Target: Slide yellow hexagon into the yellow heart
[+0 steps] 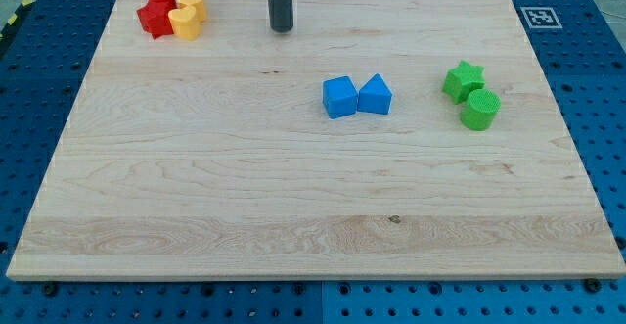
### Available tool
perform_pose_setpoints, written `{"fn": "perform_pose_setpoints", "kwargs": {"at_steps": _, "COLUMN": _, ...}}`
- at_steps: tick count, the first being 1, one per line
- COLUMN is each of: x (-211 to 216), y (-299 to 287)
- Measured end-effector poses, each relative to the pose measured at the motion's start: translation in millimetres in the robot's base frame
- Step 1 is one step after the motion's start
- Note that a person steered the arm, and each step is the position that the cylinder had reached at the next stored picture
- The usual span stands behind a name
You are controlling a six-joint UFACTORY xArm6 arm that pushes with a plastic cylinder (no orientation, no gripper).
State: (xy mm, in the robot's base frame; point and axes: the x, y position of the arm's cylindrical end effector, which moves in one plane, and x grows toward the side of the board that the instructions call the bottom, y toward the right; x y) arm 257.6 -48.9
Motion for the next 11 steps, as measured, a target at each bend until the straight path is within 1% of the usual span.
{"fn": "perform_pose_setpoints", "kwargs": {"at_steps": 2, "x": -64, "y": -11}}
{"fn": "perform_pose_setpoints", "kwargs": {"at_steps": 3, "x": -65, "y": -25}}
{"fn": "perform_pose_setpoints", "kwargs": {"at_steps": 6, "x": -65, "y": -33}}
{"fn": "perform_pose_setpoints", "kwargs": {"at_steps": 8, "x": -65, "y": -56}}
{"fn": "perform_pose_setpoints", "kwargs": {"at_steps": 10, "x": -66, "y": -105}}
{"fn": "perform_pose_setpoints", "kwargs": {"at_steps": 11, "x": -66, "y": -114}}
